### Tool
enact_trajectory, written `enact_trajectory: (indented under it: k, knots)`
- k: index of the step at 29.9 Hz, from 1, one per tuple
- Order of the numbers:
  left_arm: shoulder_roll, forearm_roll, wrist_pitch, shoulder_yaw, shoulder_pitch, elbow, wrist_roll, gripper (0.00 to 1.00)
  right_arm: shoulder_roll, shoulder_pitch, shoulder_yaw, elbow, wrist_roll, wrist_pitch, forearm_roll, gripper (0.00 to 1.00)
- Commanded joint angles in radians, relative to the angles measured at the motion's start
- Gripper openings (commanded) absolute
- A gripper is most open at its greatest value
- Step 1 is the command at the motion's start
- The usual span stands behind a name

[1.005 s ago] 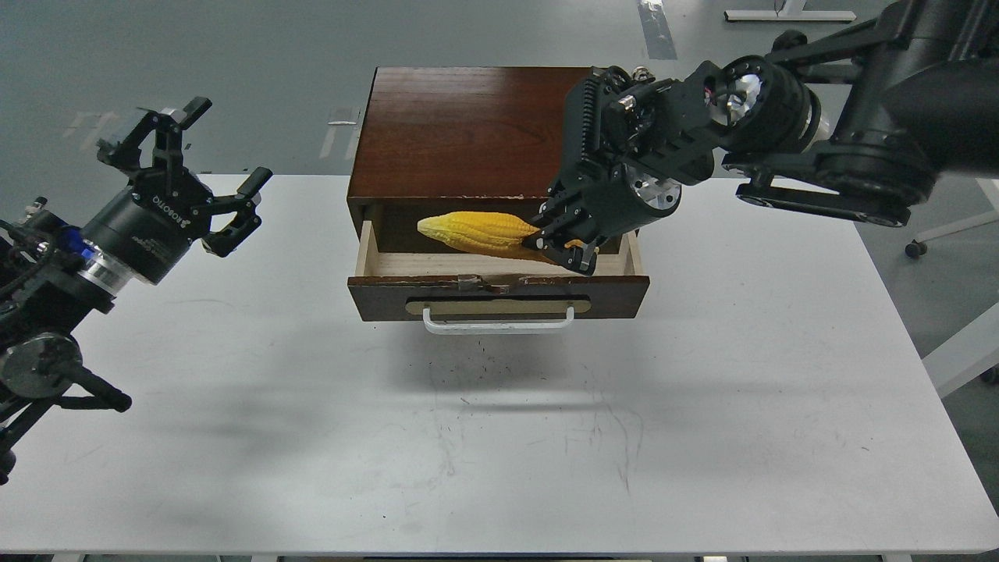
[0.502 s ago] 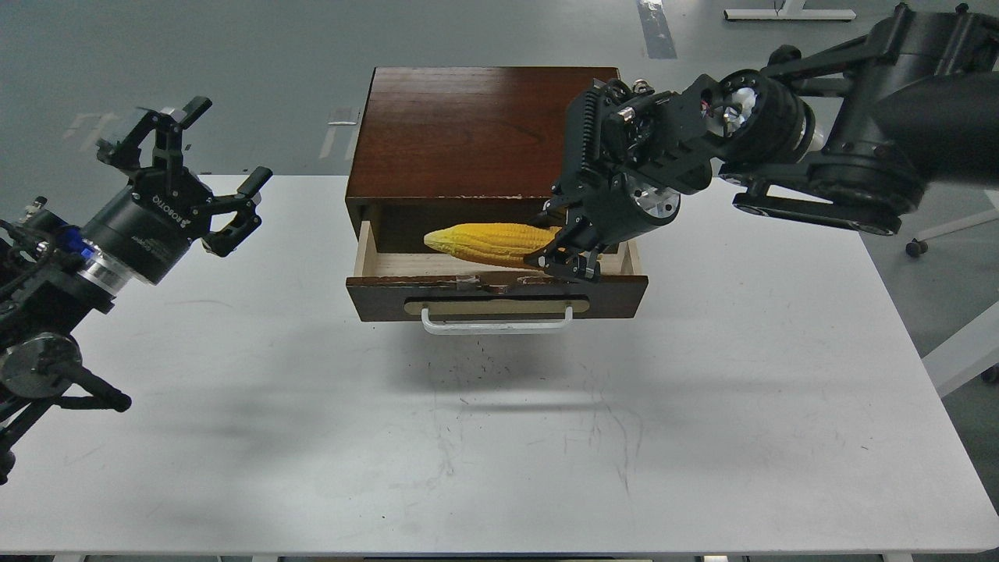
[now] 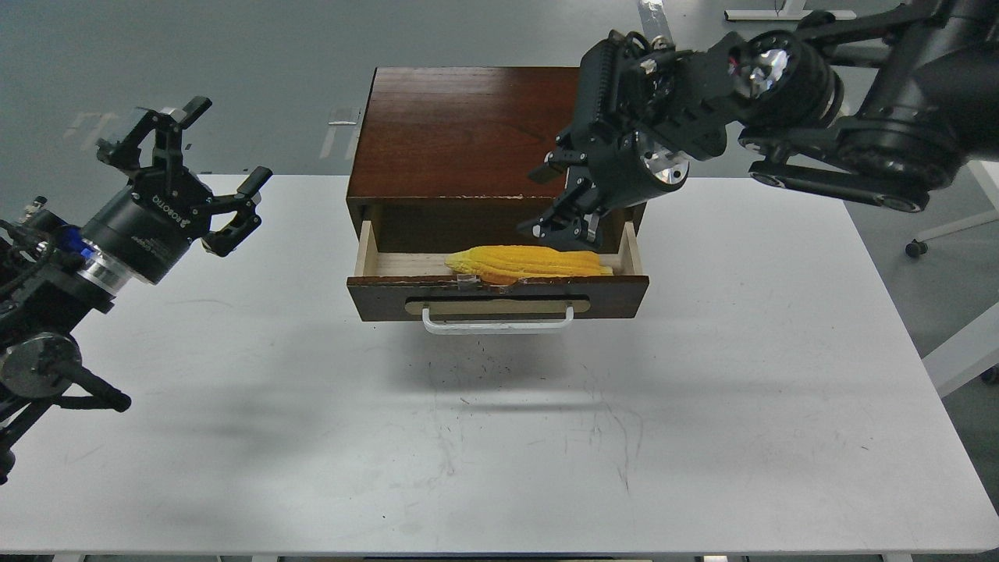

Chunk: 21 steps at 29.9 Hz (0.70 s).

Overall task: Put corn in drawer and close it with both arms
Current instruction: 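Lower the corn into the drawer and open the right gripper, then withdraw the right gripper up and away from the drawer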

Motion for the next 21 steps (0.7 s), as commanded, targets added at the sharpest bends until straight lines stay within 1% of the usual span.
enact_trajectory:
  k: [1, 2, 4, 6, 8, 10, 12, 14, 15, 16, 18, 20, 21]
  knots:
    - [-0.001, 0.000, -0.001, 0.000, 0.000, 0.000, 0.000, 0.99, -0.075, 0.009, 0.055, 0.002, 0.000, 0.003, 0.171, 0.86]
    - [-0.001, 0.000, -0.001, 0.000, 0.000, 0.000, 0.000, 0.99, -0.095, 0.009, 0.068, 0.004, 0.000, 0.004, 0.216, 0.88]
    - [-0.001, 0.000, -0.001, 0.002, 0.001, -0.005, 0.000, 0.99, -0.176, -0.020, 0.120, 0.005, 0.000, 0.004, 0.394, 0.93]
    - [0.000, 0.000, -0.001, 0.002, 0.002, -0.008, 0.000, 0.99, -0.236, -0.084, 0.152, 0.005, 0.000, 0.004, 0.533, 0.94]
    - [0.000, 0.000, -0.001, 0.002, 0.002, -0.008, 0.000, 0.99, -0.274, -0.144, 0.184, 0.004, 0.000, 0.004, 0.615, 0.95]
    - [-0.003, 0.001, -0.001, 0.003, 0.002, -0.008, 0.000, 0.99, -0.334, -0.236, 0.255, 0.005, 0.000, 0.006, 0.713, 0.95]
    - [-0.007, 0.002, -0.001, 0.005, 0.003, -0.008, 0.000, 0.99, -0.394, -0.392, 0.379, 0.005, 0.000, -0.002, 0.827, 0.95]
    - [-0.009, 0.002, -0.001, 0.005, 0.003, -0.008, 0.000, 0.99, -0.419, -0.477, 0.460, 0.010, 0.000, 0.000, 0.894, 0.95]
    - [-0.009, 0.012, -0.001, 0.005, 0.003, -0.009, 0.000, 0.99, -0.440, -0.570, 0.541, 0.025, 0.000, 0.000, 0.957, 0.95]
    - [-0.009, 0.020, -0.001, 0.005, 0.003, -0.009, 0.000, 0.99, -0.448, -0.620, 0.578, 0.028, 0.000, 0.000, 0.985, 0.95]
    - [-0.009, 0.031, -0.001, 0.005, 0.003, -0.009, 0.000, 0.99, -0.460, -0.782, 0.733, 0.028, 0.000, -0.002, 1.083, 0.95]
    - [-0.009, 0.031, -0.001, 0.006, 0.003, -0.009, 0.000, 0.99, -0.457, -0.856, 0.796, 0.023, 0.000, -0.002, 1.131, 0.95]
    - [-0.009, 0.031, -0.001, 0.006, 0.005, -0.009, 0.000, 0.99, -0.453, -0.925, 0.853, 0.019, 0.000, 0.000, 1.173, 0.95]
